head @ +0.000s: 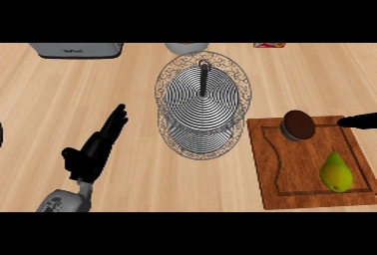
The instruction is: Pick the pear from the cutting board and place it in the tiered basket
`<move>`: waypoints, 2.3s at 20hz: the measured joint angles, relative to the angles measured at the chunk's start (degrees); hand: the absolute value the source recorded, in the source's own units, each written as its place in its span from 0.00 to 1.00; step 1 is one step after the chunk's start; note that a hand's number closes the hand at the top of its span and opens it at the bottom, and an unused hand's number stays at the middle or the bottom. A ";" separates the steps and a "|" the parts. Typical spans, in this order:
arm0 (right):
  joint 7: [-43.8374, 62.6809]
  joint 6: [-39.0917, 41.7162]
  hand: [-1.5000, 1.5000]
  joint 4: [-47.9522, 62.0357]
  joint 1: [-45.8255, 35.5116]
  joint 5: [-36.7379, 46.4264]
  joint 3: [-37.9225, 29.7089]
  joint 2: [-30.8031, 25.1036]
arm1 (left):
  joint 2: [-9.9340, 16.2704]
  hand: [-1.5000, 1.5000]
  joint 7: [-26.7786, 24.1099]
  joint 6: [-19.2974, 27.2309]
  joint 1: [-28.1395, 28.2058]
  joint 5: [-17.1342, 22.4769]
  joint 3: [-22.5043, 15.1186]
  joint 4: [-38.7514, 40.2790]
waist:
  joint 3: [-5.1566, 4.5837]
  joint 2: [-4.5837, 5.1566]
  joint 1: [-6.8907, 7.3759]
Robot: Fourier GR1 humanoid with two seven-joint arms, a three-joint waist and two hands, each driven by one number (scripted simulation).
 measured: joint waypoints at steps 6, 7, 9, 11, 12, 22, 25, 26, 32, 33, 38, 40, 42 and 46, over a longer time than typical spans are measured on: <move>12.23 17.32 0.00 -3.98 -5.33 -7.82 3.64 -6.81 | -0.35 0.50 -0.72 -0.35 -1.48 -0.11 0.74 1.87 | 0.20 0.10 0.39; 13.36 18.23 0.00 -4.83 -5.88 -8.98 4.17 -7.11 | -0.25 0.50 -0.67 -0.66 -1.31 0.01 0.79 1.67 | 0.24 0.08 0.45; 15.41 19.80 0.00 -5.64 -7.73 -11.76 4.45 -8.52 | -0.43 0.50 -0.82 -0.69 -1.54 -0.17 0.94 1.99 | 0.31 0.11 0.52; 16.60 20.43 0.00 -5.78 -8.57 -13.15 5.45 -8.67 | -0.62 0.50 -0.59 -0.97 -1.64 -0.28 0.83 1.84 | 0.35 0.16 0.64; 17.04 20.85 0.00 -6.07 -8.59 -14.13 5.72 -9.24 | -1.01 0.50 -0.93 -0.80 -1.48 -0.52 0.68 1.89 | 0.38 0.15 0.56; 19.71 19.51 0.00 -5.54 -7.83 -12.55 12.02 -10.65 | -1.09 0.50 -1.17 -1.78 -0.85 -0.72 1.35 1.37 | 0.44 0.28 0.85; 19.80 18.78 0.00 -4.73 -6.34 -12.60 13.94 -9.51 | -1.14 0.50 -1.01 -1.95 -1.00 -0.81 1.61 1.64 | 0.46 0.29 0.70; 19.77 18.36 0.00 -4.85 -5.67 -12.50 14.42 -9.09 | -1.19 0.50 -1.28 -2.15 -0.91 -0.81 1.68 1.68 | 0.47 0.27 0.60; 18.76 16.10 0.00 -5.94 -2.38 -11.92 15.08 -6.89 | -1.77 0.50 -2.28 -2.28 0.42 -1.70 1.87 1.87 | 0.50 0.18 0.22; 19.07 15.66 0.00 -6.06 -2.38 -11.56 15.43 -6.40 | -1.94 0.50 -2.28 -2.09 0.22 -2.01 1.89 2.12 | 0.51 0.20 0.25; 18.70 14.19 0.00 -5.30 0.06 -11.00 15.79 -6.20 | -1.50 0.50 -2.65 -3.30 -0.17 -1.62 3.06 2.83 | 0.51 0.24 0.20; 18.38 13.56 0.00 -5.82 1.83 -10.96 15.78 -6.15 | -1.96 0.50 -3.08 -2.98 -0.38 -2.19 3.08 3.34 | 0.51 0.21 0.01; 18.19 13.01 0.00 -5.85 2.81 -10.72 15.64 -5.77 | -2.47 0.50 -3.15 -2.79 -0.69 -2.65 3.08 3.77 | 0.52 0.22 0.03; 18.63 11.85 0.00 -7.49 4.87 -10.00 15.82 -4.32 | -2.25 0.50 -2.10 -3.67 -0.67 -2.53 3.51 3.00 | 0.53 0.20 0.13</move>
